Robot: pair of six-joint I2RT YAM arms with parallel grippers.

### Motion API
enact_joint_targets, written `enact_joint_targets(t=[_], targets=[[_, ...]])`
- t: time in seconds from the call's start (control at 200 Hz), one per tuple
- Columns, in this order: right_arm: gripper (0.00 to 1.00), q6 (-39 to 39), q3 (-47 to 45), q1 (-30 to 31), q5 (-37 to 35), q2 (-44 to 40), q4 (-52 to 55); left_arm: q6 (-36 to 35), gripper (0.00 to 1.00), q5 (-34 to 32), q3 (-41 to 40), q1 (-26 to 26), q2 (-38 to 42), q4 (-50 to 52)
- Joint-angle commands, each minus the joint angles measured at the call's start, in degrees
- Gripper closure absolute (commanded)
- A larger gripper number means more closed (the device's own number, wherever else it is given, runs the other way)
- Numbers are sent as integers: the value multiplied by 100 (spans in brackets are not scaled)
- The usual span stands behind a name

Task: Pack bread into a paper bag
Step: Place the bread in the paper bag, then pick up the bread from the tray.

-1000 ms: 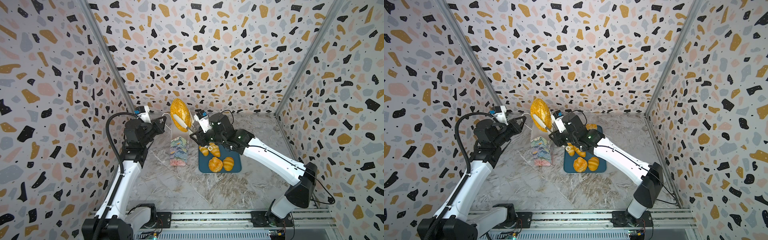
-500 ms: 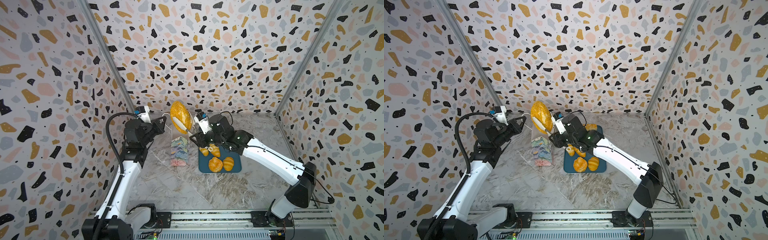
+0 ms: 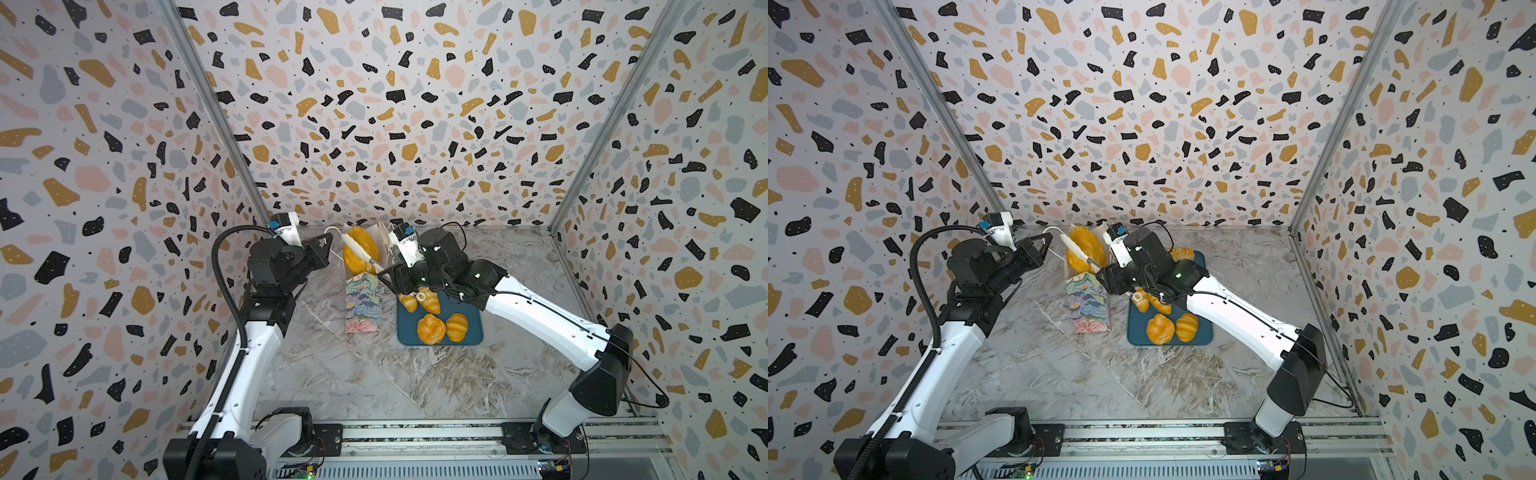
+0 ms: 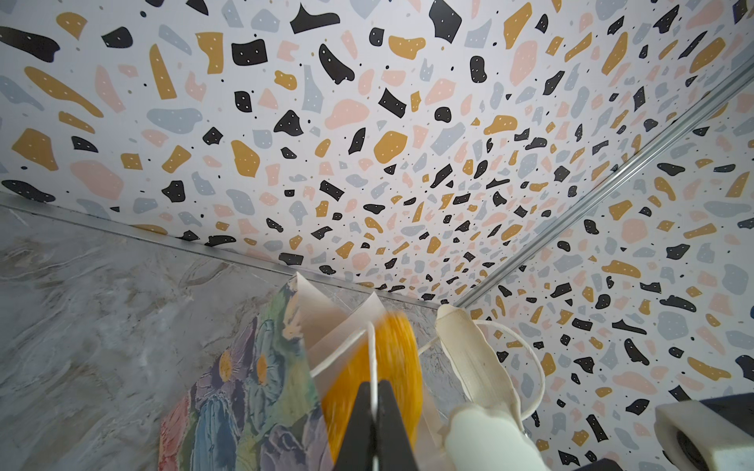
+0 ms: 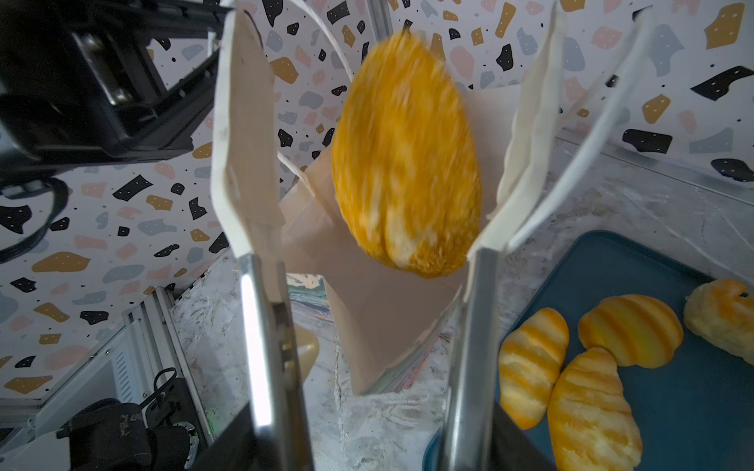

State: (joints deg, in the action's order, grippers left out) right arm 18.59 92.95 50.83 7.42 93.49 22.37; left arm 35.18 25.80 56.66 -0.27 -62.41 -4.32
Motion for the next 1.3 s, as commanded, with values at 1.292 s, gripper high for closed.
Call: enact_joint_targets(t=[1.292], targets=[[35, -145, -100, -994, -241, -1387, 799, -937, 100, -420, -279, 18, 264, 10]])
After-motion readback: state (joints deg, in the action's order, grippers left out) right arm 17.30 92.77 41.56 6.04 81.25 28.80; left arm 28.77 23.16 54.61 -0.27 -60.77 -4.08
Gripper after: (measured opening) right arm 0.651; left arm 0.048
